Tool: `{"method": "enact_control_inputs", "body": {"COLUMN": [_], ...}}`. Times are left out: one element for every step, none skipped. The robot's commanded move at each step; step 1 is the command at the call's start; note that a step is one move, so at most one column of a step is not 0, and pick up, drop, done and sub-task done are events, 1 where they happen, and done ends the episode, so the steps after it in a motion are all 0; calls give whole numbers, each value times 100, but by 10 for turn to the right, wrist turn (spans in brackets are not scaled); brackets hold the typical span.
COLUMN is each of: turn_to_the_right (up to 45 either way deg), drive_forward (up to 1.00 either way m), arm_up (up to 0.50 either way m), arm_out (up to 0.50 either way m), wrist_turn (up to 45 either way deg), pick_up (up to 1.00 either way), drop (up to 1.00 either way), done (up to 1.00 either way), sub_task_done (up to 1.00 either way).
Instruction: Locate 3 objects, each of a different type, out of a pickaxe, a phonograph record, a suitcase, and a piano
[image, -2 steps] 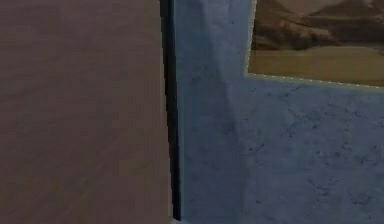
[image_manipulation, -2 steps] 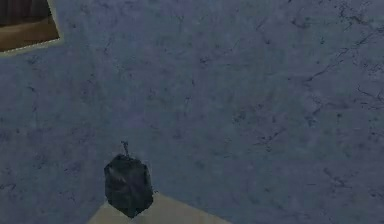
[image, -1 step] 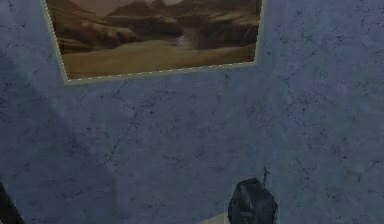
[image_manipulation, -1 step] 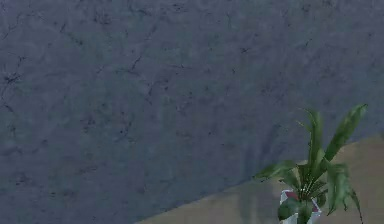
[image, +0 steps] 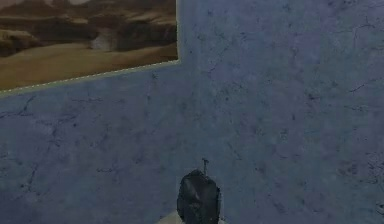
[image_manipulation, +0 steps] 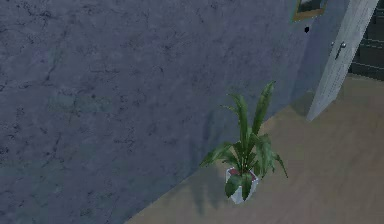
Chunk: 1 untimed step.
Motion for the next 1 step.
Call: {"method": "enact_control_inputs", "body": {"turn_to_the_right": [0], "drive_forward": [0], "arm_up": [0], "arm_out": [0], "wrist_turn": [0], "pick_up": [0], "drop": [0], "done": [0], "sub_task_done": [100]}}
